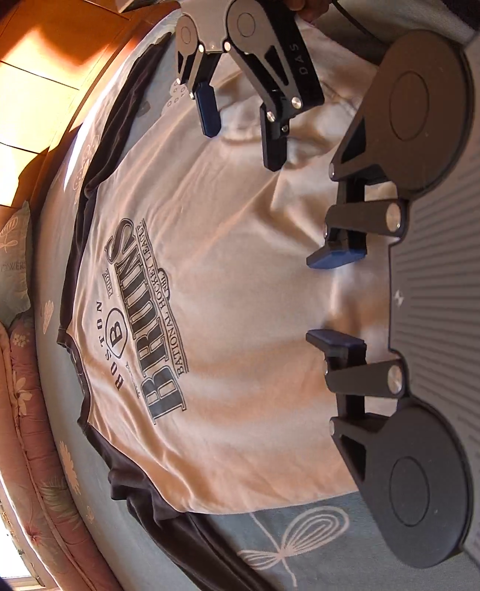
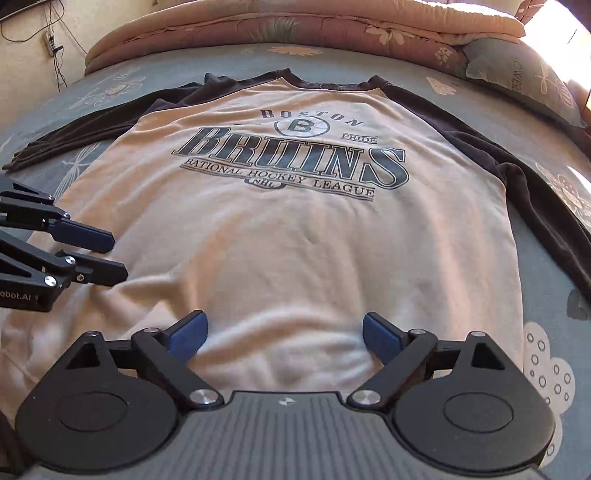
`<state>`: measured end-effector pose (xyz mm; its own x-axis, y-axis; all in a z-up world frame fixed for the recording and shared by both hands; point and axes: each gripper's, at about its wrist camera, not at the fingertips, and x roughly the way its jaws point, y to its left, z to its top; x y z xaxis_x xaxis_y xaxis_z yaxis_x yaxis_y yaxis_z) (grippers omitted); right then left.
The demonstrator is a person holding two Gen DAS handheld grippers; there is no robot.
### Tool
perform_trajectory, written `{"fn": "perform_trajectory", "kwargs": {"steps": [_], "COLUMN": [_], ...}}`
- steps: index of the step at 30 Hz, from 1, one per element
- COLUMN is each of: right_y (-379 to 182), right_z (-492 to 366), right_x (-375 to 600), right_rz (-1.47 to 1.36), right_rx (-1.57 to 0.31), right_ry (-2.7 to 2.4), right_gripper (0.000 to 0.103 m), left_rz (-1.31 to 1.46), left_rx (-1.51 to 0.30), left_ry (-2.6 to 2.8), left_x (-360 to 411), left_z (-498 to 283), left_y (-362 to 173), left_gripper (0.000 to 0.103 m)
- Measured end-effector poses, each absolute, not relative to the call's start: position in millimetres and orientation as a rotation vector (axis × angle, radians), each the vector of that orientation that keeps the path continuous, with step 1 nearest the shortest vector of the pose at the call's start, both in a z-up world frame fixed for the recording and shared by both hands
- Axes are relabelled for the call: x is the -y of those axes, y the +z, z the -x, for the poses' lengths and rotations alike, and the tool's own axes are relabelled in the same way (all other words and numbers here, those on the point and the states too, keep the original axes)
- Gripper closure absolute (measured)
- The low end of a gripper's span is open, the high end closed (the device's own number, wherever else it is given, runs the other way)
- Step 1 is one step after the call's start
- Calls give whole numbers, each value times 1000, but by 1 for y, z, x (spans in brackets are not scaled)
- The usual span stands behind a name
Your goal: Fold clothes
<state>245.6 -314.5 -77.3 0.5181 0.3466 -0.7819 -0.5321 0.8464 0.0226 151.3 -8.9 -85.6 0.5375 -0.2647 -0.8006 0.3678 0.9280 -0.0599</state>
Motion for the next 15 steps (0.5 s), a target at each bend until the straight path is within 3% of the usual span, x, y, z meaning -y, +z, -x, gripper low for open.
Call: {"fn": "perform_trajectory", "kwargs": {"steps": [4, 10, 15], "right_y": [-78, -58, -54], "right_z": [-199, -211, -252], "right_x": [335, 341, 340], "right_rz": [260, 187, 171], "right_rx": [-880, -818, -790], "right_ry": [508, 500, 482], "right_gripper": [1, 3, 3], "left_rz": [-158, -205, -151], "left_rx": [-921, -832, -889], "left_ry": [-373, -394, -353], "left_x": [10, 14, 9], "left_z": [-113, -132, -168], "left_y": [-85, -62, -74], "left_gripper": [50, 50, 50]}}
